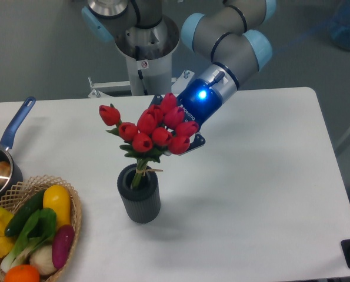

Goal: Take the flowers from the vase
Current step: 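Lift the gripped tulips straight up out of the grey vase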

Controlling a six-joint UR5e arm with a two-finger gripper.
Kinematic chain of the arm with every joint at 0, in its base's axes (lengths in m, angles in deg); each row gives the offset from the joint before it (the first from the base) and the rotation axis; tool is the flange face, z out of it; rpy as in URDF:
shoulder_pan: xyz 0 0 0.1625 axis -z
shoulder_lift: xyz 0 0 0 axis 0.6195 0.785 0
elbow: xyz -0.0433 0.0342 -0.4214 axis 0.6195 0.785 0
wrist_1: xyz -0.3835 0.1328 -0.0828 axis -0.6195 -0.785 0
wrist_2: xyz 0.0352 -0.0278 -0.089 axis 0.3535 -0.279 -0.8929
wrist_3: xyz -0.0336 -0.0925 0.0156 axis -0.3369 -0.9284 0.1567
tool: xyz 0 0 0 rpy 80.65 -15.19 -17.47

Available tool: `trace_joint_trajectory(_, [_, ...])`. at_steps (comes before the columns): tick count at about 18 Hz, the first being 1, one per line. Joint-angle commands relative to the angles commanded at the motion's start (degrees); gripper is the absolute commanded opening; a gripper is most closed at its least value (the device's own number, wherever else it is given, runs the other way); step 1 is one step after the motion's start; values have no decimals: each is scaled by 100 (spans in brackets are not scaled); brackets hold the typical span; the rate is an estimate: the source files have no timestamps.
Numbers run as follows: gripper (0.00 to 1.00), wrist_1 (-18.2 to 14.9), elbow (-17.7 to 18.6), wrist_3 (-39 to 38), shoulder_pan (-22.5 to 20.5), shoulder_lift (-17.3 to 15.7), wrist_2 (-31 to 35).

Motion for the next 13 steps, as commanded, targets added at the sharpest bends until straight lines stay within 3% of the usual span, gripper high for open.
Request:
trace_joint_trajectory(5, [47,-26,-281,-581,-132,0,-62])
trace_joint_trajectory(13, [47,-35,-264,-607,-439,-219,-18])
